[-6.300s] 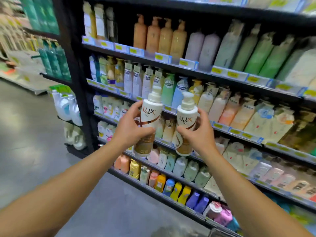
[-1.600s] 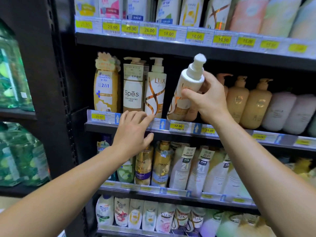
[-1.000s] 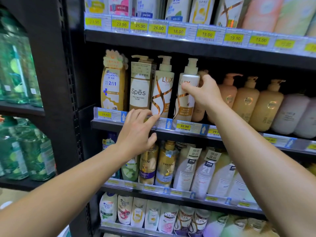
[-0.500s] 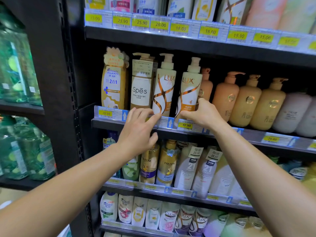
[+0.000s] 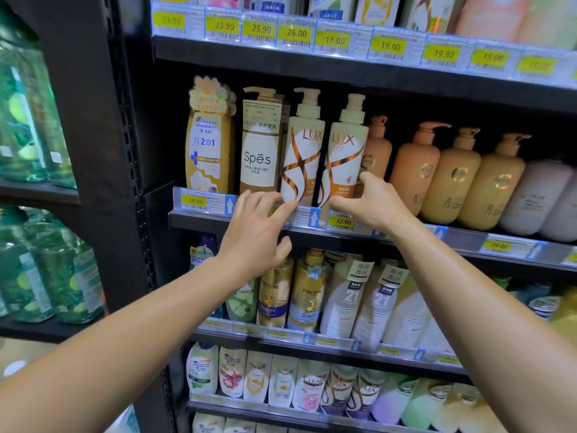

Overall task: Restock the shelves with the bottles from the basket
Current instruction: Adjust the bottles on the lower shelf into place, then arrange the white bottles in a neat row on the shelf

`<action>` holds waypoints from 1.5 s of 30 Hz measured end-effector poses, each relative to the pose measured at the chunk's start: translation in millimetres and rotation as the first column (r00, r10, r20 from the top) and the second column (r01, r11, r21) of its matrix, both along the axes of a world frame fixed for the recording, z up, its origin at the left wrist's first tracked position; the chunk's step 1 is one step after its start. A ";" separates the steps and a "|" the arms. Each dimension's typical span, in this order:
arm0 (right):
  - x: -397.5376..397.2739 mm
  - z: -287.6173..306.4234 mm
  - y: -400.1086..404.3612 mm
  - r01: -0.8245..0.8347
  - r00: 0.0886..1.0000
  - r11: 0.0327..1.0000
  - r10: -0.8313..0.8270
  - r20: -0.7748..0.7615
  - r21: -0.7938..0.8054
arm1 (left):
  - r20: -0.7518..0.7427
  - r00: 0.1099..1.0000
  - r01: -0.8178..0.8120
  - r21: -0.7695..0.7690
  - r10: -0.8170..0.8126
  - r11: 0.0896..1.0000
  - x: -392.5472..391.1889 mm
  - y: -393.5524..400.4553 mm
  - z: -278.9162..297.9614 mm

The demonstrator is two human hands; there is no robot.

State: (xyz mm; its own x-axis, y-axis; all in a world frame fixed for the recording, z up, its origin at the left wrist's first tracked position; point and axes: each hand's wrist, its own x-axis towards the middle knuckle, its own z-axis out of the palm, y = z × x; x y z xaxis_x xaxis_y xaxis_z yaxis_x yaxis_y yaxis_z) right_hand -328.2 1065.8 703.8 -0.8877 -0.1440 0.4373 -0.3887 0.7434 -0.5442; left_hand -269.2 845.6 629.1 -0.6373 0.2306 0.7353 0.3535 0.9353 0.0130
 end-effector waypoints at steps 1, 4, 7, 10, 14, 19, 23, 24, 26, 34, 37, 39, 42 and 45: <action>2.3 0.0 0.8 0.013 1.000 1.000 -0.012 -0.009 0.020 | 0.003 1.000 -0.001 0.004 0.001 1.000 0.7 0.5 0.5; 13.2 -2.4 9.5 0.066 0.995 0.992 -0.058 -0.078 0.109 | -0.001 1.000 -0.004 0.022 0.004 1.000 3.3 4.1 3.7; 30.0 -12.1 26.5 0.108 0.982 0.968 -0.068 -0.176 0.227 | -0.034 0.999 0.026 0.035 -0.024 0.999 7.7 16.6 10.1; 47.9 -20.1 51.8 0.106 0.974 0.944 -0.036 -0.222 0.311 | -0.064 0.994 0.091 0.039 -0.088 0.995 12.7 42.5 16.0; 73.2 -31.6 100.2 0.157 0.962 0.888 -0.040 -0.268 0.432 | -0.035 0.985 0.171 0.029 -0.170 0.985 20.2 94.0 20.9; 122.8 -62.7 184.2 0.261 0.955 0.810 -0.137 -0.264 0.525 | 0.025 0.963 0.269 -0.013 -0.268 0.963 41.0 183.6 11.1; 176.9 -87.5 265.8 0.291 0.956 0.761 -0.208 -0.206 0.580 | 0.088 0.933 0.351 -0.008 -0.349 0.936 74.5 270.8 -9.4; 192.3 -92.8 287.0 0.296 0.955 0.748 -0.220 -0.200 0.594 | 0.106 0.925 0.367 0.004 -0.365 0.930 84.3 293.4 -15.2; 223.5 -102.3 330.7 0.308 0.951 0.728 -0.246 -0.186 0.612 | 0.123 0.905 0.410 0.010 -0.408 0.912 102.8 338.8 -28.7; 340.0 -157.9 488.0 0.351 0.913 0.678 -0.400 -0.077 0.646 | 0.226 0.797 0.581 -0.033 -0.560 0.813 170.9 510.9 -99.2; 373.7 -184.1 540.5 0.378 0.884 0.683 -0.467 -0.024 0.624 | 0.290 0.739 0.641 -0.023 -0.608 0.768 187.6 567.7 -125.8; 391.1 -203.8 575.0 0.401 0.846 0.669 -0.532 0.027 0.625 | 0.343 0.703 0.667 -0.015 -0.623 0.745 196.0 603.4 -143.6; 407.7 -234.9 628.5 0.419 0.791 0.659 -0.603 0.105 0.625 | 0.410 0.649 0.716 -0.044 -0.641 0.696 199.7 654.9 -170.9; 415.3 -263.5 681.5 0.425 0.738 0.656 -0.650 0.180 0.624 | 0.474 0.598 0.747 -0.037 -0.646 0.664 194.8 706.3 -198.2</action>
State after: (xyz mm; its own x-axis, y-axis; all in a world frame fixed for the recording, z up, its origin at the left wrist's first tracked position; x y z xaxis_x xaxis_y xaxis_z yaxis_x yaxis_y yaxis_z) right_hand 87.1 1747.3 440.3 -0.9455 0.3146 0.0834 0.3141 0.9492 -0.0200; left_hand -74.4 1551.9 431.0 -0.4226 0.8415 0.3367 0.9062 0.3975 0.1441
